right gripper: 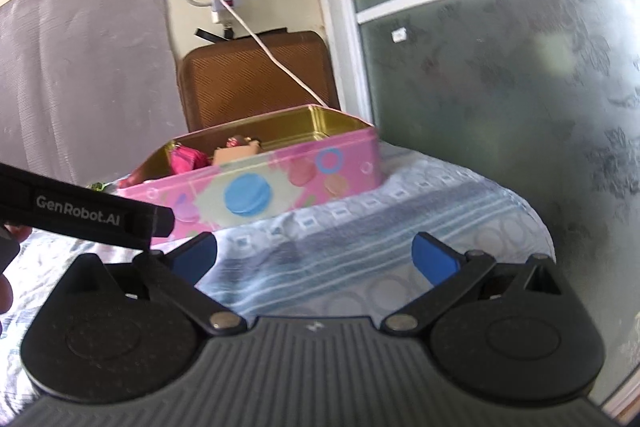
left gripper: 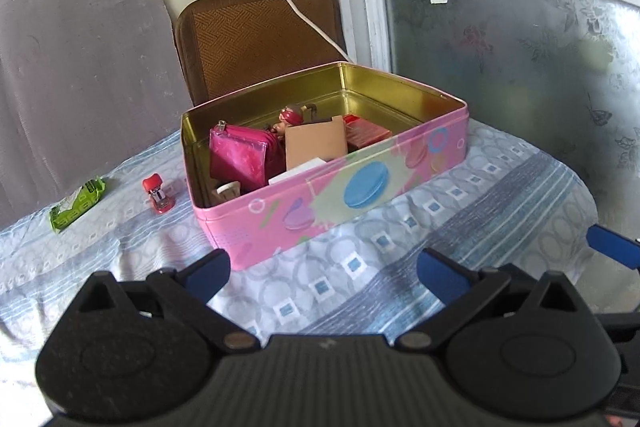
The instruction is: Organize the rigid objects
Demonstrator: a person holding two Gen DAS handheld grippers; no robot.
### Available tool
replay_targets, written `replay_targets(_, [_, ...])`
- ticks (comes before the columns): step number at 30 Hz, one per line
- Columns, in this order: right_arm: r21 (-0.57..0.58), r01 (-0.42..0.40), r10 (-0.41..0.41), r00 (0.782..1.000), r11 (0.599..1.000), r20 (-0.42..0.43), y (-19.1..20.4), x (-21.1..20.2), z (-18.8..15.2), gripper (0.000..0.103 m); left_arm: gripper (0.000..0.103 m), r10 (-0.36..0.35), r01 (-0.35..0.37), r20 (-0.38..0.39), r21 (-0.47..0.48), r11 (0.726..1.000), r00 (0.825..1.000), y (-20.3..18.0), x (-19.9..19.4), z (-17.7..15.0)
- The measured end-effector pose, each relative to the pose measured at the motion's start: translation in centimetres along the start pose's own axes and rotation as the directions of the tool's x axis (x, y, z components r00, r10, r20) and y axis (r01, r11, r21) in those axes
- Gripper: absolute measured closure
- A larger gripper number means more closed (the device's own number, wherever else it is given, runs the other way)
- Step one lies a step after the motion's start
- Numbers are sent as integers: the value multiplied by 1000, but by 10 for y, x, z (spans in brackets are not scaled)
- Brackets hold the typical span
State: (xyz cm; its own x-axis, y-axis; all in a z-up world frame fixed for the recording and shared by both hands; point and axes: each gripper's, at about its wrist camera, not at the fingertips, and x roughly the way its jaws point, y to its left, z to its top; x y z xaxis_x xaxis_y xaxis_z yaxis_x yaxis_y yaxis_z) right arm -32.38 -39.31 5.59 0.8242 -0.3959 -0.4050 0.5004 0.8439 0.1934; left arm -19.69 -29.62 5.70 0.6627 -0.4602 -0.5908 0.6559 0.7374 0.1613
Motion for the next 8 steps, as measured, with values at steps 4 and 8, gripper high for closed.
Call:
replay_targets(4, [-4, -7, 7, 1000, 1000, -6, -8, 2, -1, 0, 0, 19, -18, 40, -14, 1000, 999, -3, 1, 2])
replay_targets(8, [9, -11, 11, 1000, 1000, -15, -16, 5, -3, 0, 0, 19, -18, 43, -12, 1000, 999, -5, 3, 4])
